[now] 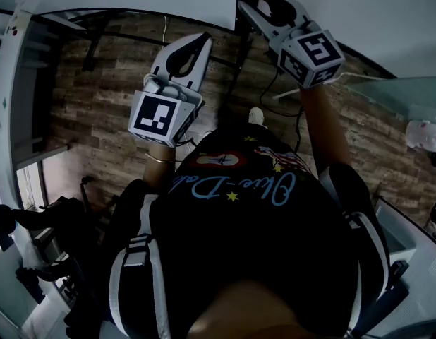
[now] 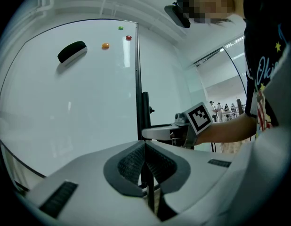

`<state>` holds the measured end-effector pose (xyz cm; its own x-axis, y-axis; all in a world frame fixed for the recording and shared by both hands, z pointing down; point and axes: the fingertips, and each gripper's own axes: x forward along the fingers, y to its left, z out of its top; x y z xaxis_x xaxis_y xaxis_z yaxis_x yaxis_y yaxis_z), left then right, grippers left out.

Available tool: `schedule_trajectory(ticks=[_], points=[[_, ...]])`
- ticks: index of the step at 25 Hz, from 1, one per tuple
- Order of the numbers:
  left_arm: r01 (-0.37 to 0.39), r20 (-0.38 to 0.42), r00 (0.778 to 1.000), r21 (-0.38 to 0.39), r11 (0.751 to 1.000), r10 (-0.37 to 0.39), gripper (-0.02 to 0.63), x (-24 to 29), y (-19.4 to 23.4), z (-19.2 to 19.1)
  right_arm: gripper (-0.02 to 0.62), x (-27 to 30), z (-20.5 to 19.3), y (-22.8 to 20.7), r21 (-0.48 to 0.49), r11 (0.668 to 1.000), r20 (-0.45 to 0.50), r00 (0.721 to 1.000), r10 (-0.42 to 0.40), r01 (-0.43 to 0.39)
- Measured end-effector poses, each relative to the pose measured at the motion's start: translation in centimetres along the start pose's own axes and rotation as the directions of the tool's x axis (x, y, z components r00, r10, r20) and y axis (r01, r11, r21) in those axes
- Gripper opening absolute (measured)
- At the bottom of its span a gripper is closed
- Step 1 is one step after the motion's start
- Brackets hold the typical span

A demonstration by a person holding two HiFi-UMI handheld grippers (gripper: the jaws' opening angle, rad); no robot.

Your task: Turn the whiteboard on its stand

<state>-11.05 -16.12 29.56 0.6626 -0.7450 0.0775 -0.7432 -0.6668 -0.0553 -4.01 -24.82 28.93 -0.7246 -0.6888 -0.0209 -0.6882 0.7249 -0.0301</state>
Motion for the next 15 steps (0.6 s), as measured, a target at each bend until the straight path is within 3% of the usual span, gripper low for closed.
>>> schedule_trajectory(ticks=[15], points=[[-0.023,0.003,1.0,-0.013,1.0,0.023,0.002,-1.0,0.3,-0.5,0.179,0.5,-0.3,2.5,-0.018,0.998,-0.012,0.998,0.059,-0.059]])
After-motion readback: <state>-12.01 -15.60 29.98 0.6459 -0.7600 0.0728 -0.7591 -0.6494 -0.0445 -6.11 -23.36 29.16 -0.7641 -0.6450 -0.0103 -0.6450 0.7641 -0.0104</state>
